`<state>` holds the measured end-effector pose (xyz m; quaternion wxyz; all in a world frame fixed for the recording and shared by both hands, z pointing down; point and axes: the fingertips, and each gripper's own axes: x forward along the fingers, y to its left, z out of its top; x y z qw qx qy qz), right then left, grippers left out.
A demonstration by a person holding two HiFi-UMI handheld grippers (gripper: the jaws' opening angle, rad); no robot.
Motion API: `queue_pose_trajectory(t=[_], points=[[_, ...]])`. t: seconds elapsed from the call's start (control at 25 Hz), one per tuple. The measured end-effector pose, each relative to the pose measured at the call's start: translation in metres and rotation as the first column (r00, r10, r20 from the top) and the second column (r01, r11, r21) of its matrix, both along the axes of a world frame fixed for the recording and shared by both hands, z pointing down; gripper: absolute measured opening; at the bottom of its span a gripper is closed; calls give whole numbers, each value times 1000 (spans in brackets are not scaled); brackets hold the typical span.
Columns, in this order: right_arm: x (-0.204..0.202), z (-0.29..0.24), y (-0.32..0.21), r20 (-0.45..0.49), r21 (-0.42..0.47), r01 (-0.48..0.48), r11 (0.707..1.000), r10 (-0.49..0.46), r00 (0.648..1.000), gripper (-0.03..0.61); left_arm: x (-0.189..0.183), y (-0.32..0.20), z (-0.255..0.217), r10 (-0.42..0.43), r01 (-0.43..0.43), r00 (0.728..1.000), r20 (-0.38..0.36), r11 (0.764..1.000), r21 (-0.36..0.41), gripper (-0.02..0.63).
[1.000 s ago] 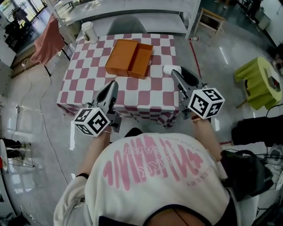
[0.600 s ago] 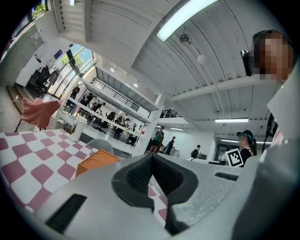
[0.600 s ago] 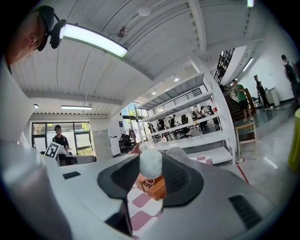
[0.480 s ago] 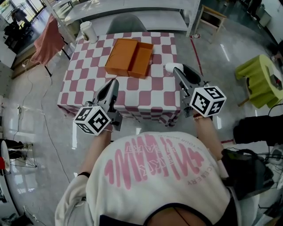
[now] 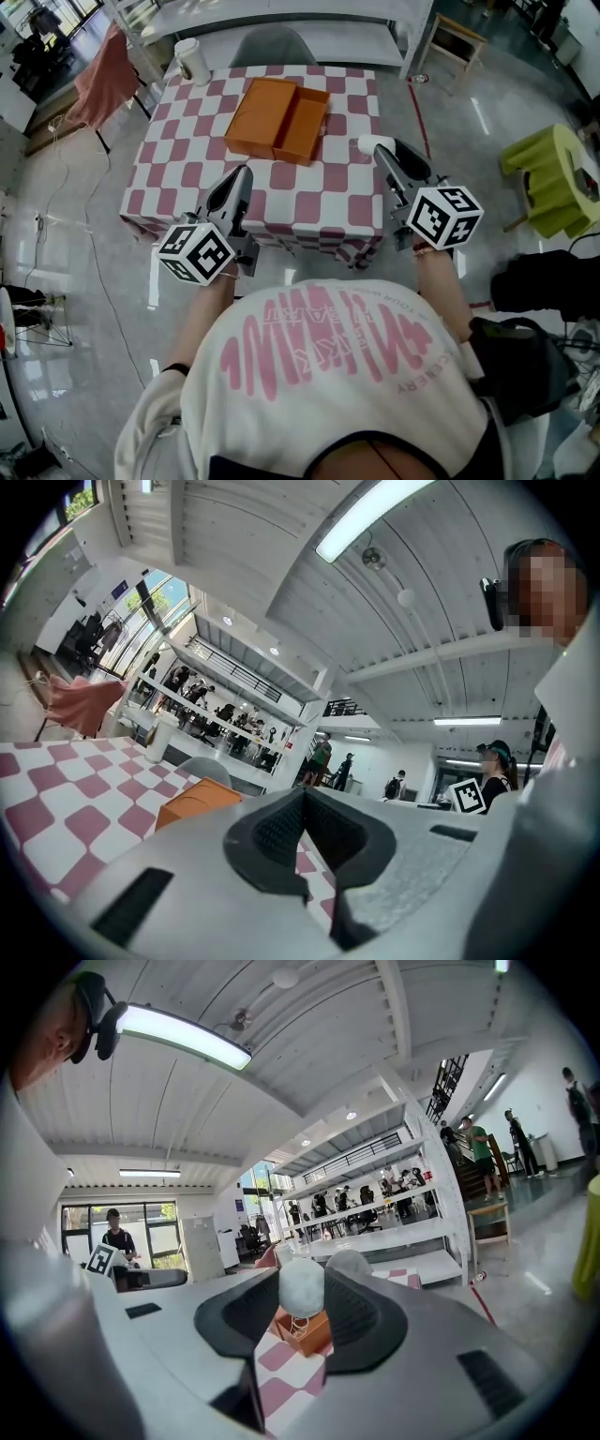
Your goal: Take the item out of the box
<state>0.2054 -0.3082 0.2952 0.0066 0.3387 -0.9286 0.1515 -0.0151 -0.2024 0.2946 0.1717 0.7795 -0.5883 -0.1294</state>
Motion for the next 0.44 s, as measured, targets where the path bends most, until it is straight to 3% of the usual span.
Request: queue_pose_trajectory(t=[0.44], points=[[-1, 10, -1, -7, -7, 6, 1000, -6, 1000, 145, -6, -1, 5, -14, 14, 1000, 4, 1000, -4, 8]])
